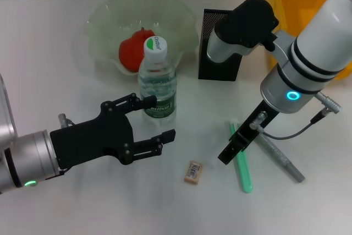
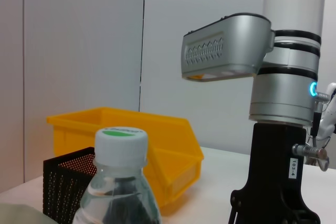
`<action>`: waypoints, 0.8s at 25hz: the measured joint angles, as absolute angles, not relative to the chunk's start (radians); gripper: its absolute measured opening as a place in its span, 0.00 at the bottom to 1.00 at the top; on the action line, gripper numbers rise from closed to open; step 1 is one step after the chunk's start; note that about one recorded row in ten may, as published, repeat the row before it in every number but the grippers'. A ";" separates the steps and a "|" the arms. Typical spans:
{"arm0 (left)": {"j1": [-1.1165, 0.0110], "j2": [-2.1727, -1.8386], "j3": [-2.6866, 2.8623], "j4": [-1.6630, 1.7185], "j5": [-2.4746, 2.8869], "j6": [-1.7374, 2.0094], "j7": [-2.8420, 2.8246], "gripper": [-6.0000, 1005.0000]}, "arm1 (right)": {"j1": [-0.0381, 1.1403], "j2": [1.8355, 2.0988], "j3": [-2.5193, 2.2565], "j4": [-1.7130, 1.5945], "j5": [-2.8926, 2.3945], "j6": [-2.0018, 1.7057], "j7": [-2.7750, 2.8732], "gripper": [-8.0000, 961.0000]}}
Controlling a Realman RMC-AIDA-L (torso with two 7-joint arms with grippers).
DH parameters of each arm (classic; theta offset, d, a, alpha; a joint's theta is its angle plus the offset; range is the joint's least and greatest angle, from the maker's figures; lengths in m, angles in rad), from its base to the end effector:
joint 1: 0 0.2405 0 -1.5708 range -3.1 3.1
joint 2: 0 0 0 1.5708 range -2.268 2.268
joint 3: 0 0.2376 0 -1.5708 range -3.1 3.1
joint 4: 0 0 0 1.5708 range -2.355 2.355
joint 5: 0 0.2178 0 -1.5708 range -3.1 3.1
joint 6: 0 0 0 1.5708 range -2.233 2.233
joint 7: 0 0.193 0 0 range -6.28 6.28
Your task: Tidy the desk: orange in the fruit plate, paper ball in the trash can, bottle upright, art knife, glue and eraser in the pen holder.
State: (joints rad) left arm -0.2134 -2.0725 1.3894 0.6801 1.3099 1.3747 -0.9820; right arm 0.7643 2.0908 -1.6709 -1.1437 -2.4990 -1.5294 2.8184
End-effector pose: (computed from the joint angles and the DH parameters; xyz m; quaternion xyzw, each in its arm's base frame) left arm -0.2314 0.2838 -0.0808 -0.9318 -0.1153 -0.3000 0.1687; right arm 0.1597 0.3322 -0.1059 -0.9001 0.3473 -0.2455 0.0940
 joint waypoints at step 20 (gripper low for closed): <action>-0.217 -2.073 1.390 0.666 1.310 1.373 -0.974 0.78 | 0.791 2.091 -1.675 -1.065 -2.504 -1.494 2.835 0.87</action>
